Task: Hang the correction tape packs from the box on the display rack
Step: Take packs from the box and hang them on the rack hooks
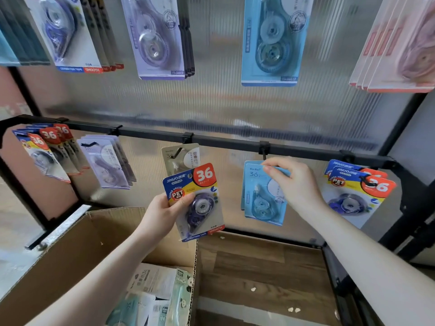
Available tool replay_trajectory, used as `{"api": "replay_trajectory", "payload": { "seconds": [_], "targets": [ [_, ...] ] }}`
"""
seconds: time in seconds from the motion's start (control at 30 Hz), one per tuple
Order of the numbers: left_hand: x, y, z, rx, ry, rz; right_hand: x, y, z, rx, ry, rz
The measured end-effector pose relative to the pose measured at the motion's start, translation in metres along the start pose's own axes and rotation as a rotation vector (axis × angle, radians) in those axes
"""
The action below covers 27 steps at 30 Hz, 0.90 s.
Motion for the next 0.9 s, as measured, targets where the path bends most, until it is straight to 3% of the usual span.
{"api": "replay_trajectory", "payload": {
  "seconds": [0.37, 0.57, 0.9],
  "targets": [
    [0.003, 0.006, 0.009, 0.021, -0.014, 0.013, 0.0, 0.008, -0.004, -0.091, -0.117, 0.1],
    [0.003, 0.014, 0.014, 0.018, -0.02, 0.045, 0.009, -0.009, -0.01, -0.129, -0.071, 0.047],
    [0.003, 0.019, 0.017, 0.003, -0.041, 0.079, 0.032, 0.001, -0.009, -0.451, -0.105, 0.053]
  ]
}}
Point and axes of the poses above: each hand's wrist, its own x-axis towards the middle knuckle, its own y-axis out of the palm, z = x × y, the point moved 7 cm from there along x, towards the middle knuckle, and after that the axes turned 4 degrees about -x, right-handed, at the moved point
